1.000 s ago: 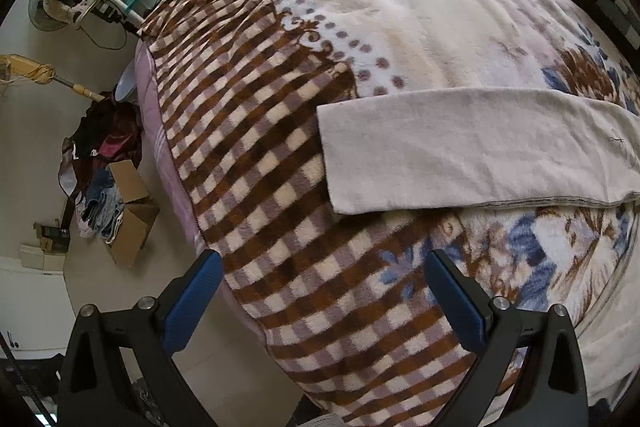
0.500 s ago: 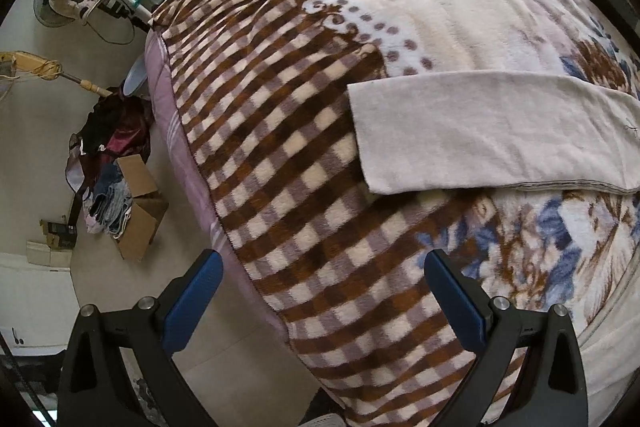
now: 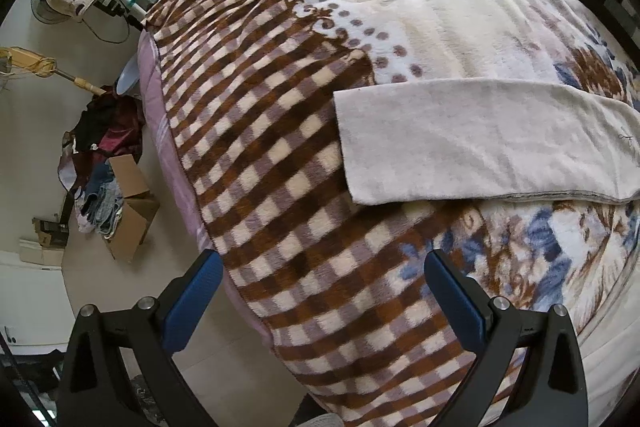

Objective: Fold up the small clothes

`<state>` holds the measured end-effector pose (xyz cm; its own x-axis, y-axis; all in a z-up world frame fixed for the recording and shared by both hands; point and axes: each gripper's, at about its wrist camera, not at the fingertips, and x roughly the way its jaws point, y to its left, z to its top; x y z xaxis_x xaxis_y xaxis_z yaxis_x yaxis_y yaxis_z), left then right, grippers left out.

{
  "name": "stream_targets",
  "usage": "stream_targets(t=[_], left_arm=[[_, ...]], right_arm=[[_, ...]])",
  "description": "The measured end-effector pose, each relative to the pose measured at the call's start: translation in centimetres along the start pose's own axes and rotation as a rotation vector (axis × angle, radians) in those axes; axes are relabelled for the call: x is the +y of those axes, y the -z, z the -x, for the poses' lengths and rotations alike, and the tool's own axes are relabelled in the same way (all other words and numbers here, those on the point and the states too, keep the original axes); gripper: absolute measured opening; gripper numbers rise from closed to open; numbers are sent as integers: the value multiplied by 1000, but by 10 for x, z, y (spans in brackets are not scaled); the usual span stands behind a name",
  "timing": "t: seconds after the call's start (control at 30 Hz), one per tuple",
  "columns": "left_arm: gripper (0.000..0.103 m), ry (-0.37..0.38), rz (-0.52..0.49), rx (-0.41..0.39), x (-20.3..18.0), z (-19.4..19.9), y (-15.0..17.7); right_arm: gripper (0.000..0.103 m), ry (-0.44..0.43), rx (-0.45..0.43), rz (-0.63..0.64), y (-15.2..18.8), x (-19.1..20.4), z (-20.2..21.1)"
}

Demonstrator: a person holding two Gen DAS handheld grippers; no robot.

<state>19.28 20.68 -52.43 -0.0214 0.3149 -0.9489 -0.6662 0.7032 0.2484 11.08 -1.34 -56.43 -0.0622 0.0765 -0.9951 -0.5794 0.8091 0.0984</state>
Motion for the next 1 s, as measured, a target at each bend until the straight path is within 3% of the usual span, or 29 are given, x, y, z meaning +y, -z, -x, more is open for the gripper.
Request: stream_targets(t=[0.07, 0.17, 0.33, 0.4, 0.47, 0.53, 0.57, 0.63, 0.67, 0.7, 0.8, 0.87, 0.93, 1.0], left_arm=[[103, 45, 31, 14, 3, -4, -4], [103, 158, 149, 71, 17, -17, -14], [103, 383, 503, 211, 55, -62, -32], [103, 421, 613, 239, 61, -82, -38], [103, 422, 662, 247, 60, -92, -41], [96, 383, 656, 209, 54, -91, -47], [84, 354, 630, 179, 49, -85, -49], [52, 329, 572, 127, 39, -73, -52], [20, 318, 542, 99, 34, -66, -53], [10, 298, 496, 66, 28, -57, -55], [2, 267, 409, -9, 19, -32, -57], [1, 292, 348, -72, 11, -13, -57], [1, 294, 227, -176, -7, 25, -59], [1, 319, 127, -241, -24, 54, -61]], right_arm=[[57, -45, -34, -60, 4, -17, 18], [62, -56, -107, -160, 5, -47, 49], [63, 38, -163, -413, 5, -117, 64], [63, 76, -156, -500, 6, -136, 60], [63, 90, -137, -581, 8, -155, 53], [63, 88, -124, -667, 13, -174, 50], [63, 85, -119, -715, 12, -181, 43], [63, 94, -115, -756, 7, -186, 36], [63, 97, -121, -775, 11, -193, 33], [63, 103, -126, -788, 15, -198, 34], [63, 117, -133, -805, 23, -210, 38], [63, 123, -134, -812, 23, -210, 38], [65, 129, -125, -813, 28, -214, 39], [82, 99, -126, -816, 24, -214, 36]])
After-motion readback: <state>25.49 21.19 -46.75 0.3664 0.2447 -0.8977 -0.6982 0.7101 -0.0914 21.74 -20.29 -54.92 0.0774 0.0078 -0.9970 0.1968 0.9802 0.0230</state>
